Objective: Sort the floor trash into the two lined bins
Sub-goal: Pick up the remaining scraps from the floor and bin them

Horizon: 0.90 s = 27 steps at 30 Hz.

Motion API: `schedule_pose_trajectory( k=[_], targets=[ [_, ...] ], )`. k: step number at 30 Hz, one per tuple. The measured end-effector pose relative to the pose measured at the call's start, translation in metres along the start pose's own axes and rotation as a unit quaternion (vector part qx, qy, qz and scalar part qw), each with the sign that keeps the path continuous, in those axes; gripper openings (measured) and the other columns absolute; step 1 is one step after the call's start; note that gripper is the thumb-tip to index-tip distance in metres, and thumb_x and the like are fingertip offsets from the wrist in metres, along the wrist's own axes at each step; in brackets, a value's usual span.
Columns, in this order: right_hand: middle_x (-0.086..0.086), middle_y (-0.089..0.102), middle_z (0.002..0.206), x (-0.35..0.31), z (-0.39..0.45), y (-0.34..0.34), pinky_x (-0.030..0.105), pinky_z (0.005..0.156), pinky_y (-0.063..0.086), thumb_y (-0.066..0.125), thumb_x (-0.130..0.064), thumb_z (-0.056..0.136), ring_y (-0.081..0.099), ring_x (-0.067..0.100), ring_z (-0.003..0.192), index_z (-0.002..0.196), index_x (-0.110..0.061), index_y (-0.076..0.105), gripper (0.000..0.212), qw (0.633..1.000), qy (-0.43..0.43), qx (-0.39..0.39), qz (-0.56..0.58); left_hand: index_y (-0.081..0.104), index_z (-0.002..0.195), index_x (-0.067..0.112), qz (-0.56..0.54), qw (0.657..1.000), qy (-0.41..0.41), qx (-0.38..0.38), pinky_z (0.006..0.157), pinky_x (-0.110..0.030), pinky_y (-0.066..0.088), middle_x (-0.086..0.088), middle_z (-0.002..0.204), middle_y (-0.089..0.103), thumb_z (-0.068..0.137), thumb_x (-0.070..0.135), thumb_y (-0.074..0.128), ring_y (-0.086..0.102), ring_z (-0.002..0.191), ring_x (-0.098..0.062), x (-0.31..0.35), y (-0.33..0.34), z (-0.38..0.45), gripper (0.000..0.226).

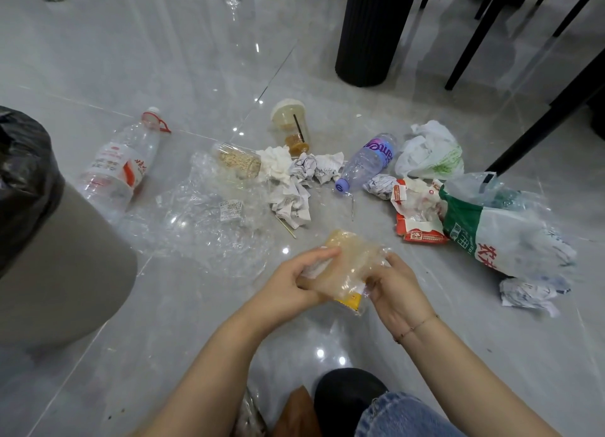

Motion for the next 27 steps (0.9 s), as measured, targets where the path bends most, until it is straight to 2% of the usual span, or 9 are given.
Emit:
schedule_pose_trajectory(
  k=[3, 6, 10, 12, 15, 17, 22, 24, 27],
  targets=[
    [0.013, 0.068, 0.088, -0.006, -0.001, -0.002, 0.023, 0.057, 0.054, 0.046, 0.019, 0.082, 0.066, 0.02, 0.077, 0.115, 0.003, 0.06, 0.039, 0.999, -0.023, -0.022, -0.021, 0.051, 0.137, 0.033, 0.015, 0.997, -0.029, -0.071, 0.085, -0.016, 0.049, 0.013, 0.139, 0.046, 0.076, 0.01, 0.08, 0.064, 0.1, -0.001, -0.005, 0.007, -0.004, 0.071],
    [0.015, 0.07, 0.092, -0.009, -0.002, -0.003, 0.026, 0.058, 0.056, 0.049, 0.019, 0.082, 0.069, 0.02, 0.076, 0.112, -0.002, 0.061, 0.038, 0.999, -0.016, -0.044, -0.022, 0.047, 0.139, 0.037, -0.029, 0.993, -0.038, -0.11, 0.097, -0.027, 0.049, 0.016, 0.14, 0.048, 0.067, 0.049, 0.081, 0.062, 0.112, -0.006, -0.003, 0.008, -0.006, 0.081],
    [0.017, 0.069, 0.11, -0.013, -0.004, 0.004, 0.04, 0.084, 0.057, 0.055, 0.007, 0.086, 0.068, 0.029, 0.099, 0.121, -0.003, 0.06, 0.036, 0.996, -0.021, -0.076, -0.034, 0.049, 0.138, 0.029, -0.103, 0.986, -0.069, -0.108, 0.099, -0.04, 0.049, 0.008, 0.128, 0.062, 0.05, 0.081, 0.071, 0.06, 0.118, -0.02, -0.008, 0.007, -0.003, 0.105],
    [0.021, 0.064, 0.119, -0.012, -0.005, 0.009, 0.049, 0.096, 0.05, 0.057, 0.005, 0.087, 0.062, 0.036, 0.111, 0.124, -0.003, 0.058, 0.039, 0.995, -0.025, -0.094, -0.035, 0.052, 0.136, 0.031, -0.111, 0.988, -0.066, -0.088, 0.096, -0.036, 0.052, 0.012, 0.131, 0.06, 0.056, 0.077, 0.071, 0.057, 0.123, -0.018, -0.008, 0.006, -0.002, 0.094],
    [0.022, 0.065, 0.118, -0.011, -0.008, 0.016, 0.049, 0.094, 0.051, 0.055, 0.004, 0.088, 0.062, 0.037, 0.11, 0.123, -0.002, 0.059, 0.036, 0.993, -0.018, -0.107, -0.044, 0.055, 0.131, 0.034, -0.086, 0.996, -0.017, -0.018, 0.092, -0.026, 0.053, 0.019, 0.14, 0.049, 0.079, 0.03, 0.076, 0.039, 0.137, -0.008, -0.006, -0.002, 0.0, 0.056],
    [0.02, 0.066, 0.116, -0.01, -0.01, 0.018, 0.048, 0.092, 0.052, 0.052, -0.007, 0.093, 0.064, 0.035, 0.107, 0.12, -0.004, 0.061, 0.028, 0.995, -0.013, -0.091, -0.04, 0.054, 0.131, 0.037, -0.086, 0.996, -0.01, 0.012, 0.098, -0.029, 0.05, 0.018, 0.14, 0.049, 0.077, 0.014, 0.079, 0.037, 0.138, -0.008, -0.009, -0.007, 0.003, 0.064],
    [0.017, 0.067, 0.117, -0.01, -0.011, 0.017, 0.054, 0.098, 0.046, 0.035, -0.052, 0.096, 0.062, 0.035, 0.111, 0.123, -0.006, 0.059, 0.058, 0.997, 0.016, -0.069, -0.005, 0.043, 0.128, 0.06, -0.076, 0.996, -0.038, 0.041, 0.103, -0.045, 0.047, -0.009, 0.131, 0.059, 0.061, 0.038, 0.087, 0.051, 0.127, -0.029, -0.017, -0.012, 0.005, 0.083],
    [0.015, 0.07, 0.11, -0.012, -0.015, 0.018, 0.049, 0.089, 0.052, 0.042, -0.051, 0.092, 0.067, 0.032, 0.102, 0.116, -0.007, 0.063, 0.054, 0.996, -0.007, -0.082, -0.042, 0.041, 0.133, 0.052, -0.083, 0.994, -0.037, 0.058, 0.099, -0.039, 0.05, -0.007, 0.124, 0.064, 0.068, 0.029, 0.086, 0.059, 0.119, -0.024, -0.02, -0.014, 0.007, 0.083],
    [0.009, 0.073, 0.093, -0.017, -0.02, 0.019, 0.033, 0.072, 0.059, 0.062, -0.026, 0.088, 0.071, 0.027, 0.086, 0.096, -0.006, 0.066, 0.022, 0.983, -0.064, -0.096, -0.139, 0.05, 0.124, 0.036, -0.087, 0.993, -0.023, 0.072, 0.085, -0.023, 0.054, 0.003, 0.11, 0.07, 0.08, 0.008, 0.076, 0.068, 0.102, -0.009, -0.016, -0.015, 0.006, 0.059]
  ],
)
Point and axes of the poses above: each hand's wrist, its own z-axis towards the middle knuckle, its own y-axis out of the palm, x = y × z, the point moved 6 cm from there along z, towards the middle knuckle
